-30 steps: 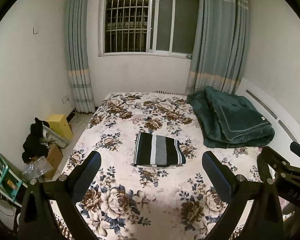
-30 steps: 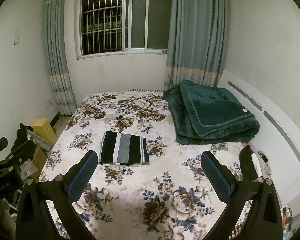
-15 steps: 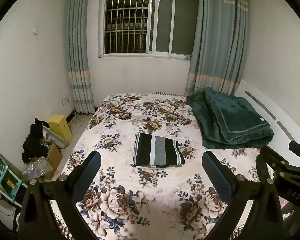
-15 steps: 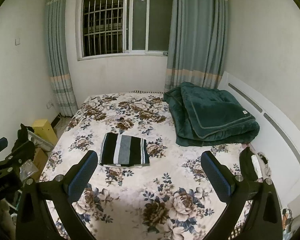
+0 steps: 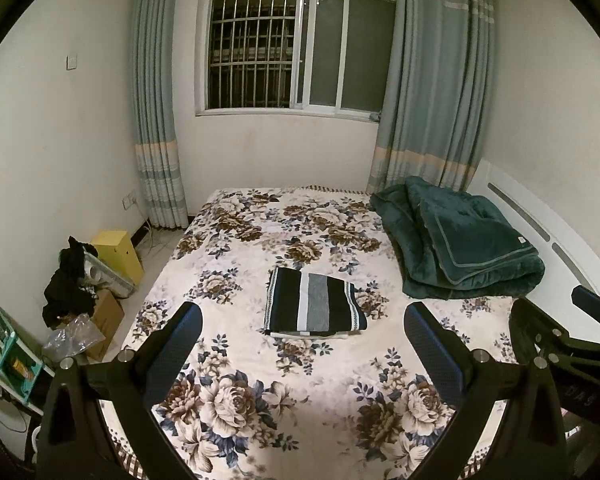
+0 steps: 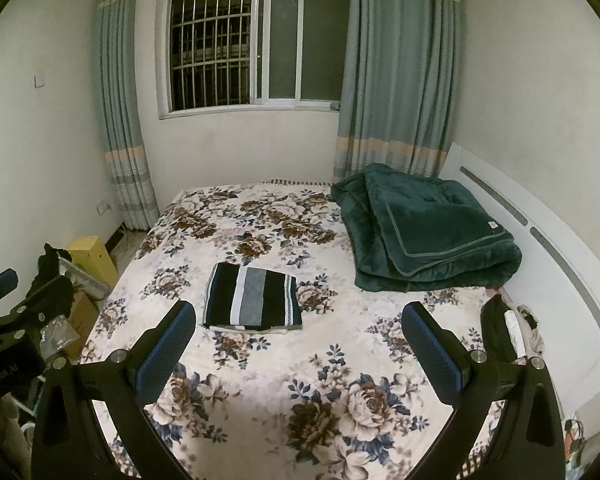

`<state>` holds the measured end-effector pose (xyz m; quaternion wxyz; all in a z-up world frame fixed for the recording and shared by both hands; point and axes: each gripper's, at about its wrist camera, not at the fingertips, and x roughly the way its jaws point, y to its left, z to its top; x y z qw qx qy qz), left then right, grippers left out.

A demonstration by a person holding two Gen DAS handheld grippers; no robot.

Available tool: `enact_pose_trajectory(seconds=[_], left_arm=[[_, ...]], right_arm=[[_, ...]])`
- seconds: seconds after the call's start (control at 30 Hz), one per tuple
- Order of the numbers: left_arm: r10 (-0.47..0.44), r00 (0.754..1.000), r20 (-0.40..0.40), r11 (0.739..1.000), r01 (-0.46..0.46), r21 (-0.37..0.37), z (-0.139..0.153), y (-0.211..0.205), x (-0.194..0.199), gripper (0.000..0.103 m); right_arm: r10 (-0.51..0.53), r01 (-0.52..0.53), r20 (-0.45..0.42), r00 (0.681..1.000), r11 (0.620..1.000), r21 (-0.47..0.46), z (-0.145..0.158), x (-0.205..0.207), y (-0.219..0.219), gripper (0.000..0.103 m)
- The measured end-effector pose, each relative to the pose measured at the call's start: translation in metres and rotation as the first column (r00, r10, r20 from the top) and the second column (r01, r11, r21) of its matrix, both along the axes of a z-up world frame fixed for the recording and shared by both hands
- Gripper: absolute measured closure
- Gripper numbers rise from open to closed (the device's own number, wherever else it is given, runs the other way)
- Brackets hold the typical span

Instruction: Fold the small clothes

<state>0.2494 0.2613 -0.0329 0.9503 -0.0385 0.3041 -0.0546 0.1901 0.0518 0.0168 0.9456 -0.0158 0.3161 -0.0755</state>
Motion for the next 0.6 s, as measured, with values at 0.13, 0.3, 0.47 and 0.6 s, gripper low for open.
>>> enact_pose_trajectory(seconds=[0.13, 0.3, 0.47, 0.6], left_arm=[[-0.001, 1.000, -0.001, 1.000, 0.001, -0.002, 0.0005, -0.0006, -0.0008, 0.000], [0.002, 1.000, 0.002, 1.000, -0.002, 0.001, 0.0014, -0.0008, -0.0010, 0.000], [0.003, 1.000, 0.004, 1.000, -0.003, 0.002, 0.0025, -0.0014, -0.0009, 0.000], [0.000, 1.000, 0.003, 1.000, 0.000, 0.003, 0.0024, -0.0021, 0.0002, 0.000]], right_arm=[[0.000, 0.000, 0.001, 1.000, 1.000, 0.001, -0.0006, -0.0006, 0.0010, 0.000], [-0.003, 0.003, 0.002, 1.000, 1.000, 0.002, -0.0007, -0.0016, 0.0015, 0.000], [-0.004, 0.004, 0.004, 1.000, 1.000, 0.003, 0.0001, -0.0027, 0.0024, 0.000], [-0.002, 0.002, 0.006, 1.000, 1.000, -0.002, 0.0005, -0.0010, 0.0014, 0.000]])
